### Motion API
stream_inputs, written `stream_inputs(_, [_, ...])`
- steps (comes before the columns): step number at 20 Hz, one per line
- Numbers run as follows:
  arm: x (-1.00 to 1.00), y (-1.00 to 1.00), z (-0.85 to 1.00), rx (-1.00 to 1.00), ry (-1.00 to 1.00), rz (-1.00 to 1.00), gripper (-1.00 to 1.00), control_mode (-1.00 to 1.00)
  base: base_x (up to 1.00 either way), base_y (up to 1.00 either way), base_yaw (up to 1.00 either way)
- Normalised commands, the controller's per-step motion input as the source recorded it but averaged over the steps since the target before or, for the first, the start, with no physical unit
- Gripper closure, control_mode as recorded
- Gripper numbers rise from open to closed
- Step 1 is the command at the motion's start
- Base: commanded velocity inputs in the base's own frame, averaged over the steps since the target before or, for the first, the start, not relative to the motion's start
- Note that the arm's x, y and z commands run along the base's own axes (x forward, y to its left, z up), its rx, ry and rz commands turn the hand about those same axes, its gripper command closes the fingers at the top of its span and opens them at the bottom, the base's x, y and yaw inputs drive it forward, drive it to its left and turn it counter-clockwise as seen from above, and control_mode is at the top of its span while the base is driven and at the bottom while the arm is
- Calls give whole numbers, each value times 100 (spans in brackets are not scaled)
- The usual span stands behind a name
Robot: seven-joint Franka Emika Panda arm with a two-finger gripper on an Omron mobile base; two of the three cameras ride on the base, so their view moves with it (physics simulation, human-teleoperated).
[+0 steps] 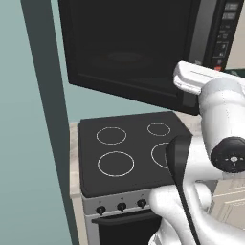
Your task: Pick the kebab skewer from the counter and place it in the microwave. Then turn on the microwave.
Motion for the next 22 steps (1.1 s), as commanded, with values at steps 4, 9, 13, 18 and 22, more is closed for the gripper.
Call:
stream_inputs(4, [-2, -22, -2, 0, 5, 33, -100, -100, 0, 0, 0])
stream_inputs(9, [0, -19, -3, 0, 9, 38, -100, -100, 0, 0, 0])
stream_inputs(13, [0, -17, -5, 0, 3, 42, -100, -100, 0, 0, 0])
stream_inputs(18, [0, -17, -5, 0, 0, 44, -100, -100, 0, 0, 0])
stream_inputs(22, [4, -16, -2, 0, 0, 44, -100, -100, 0, 0, 0])
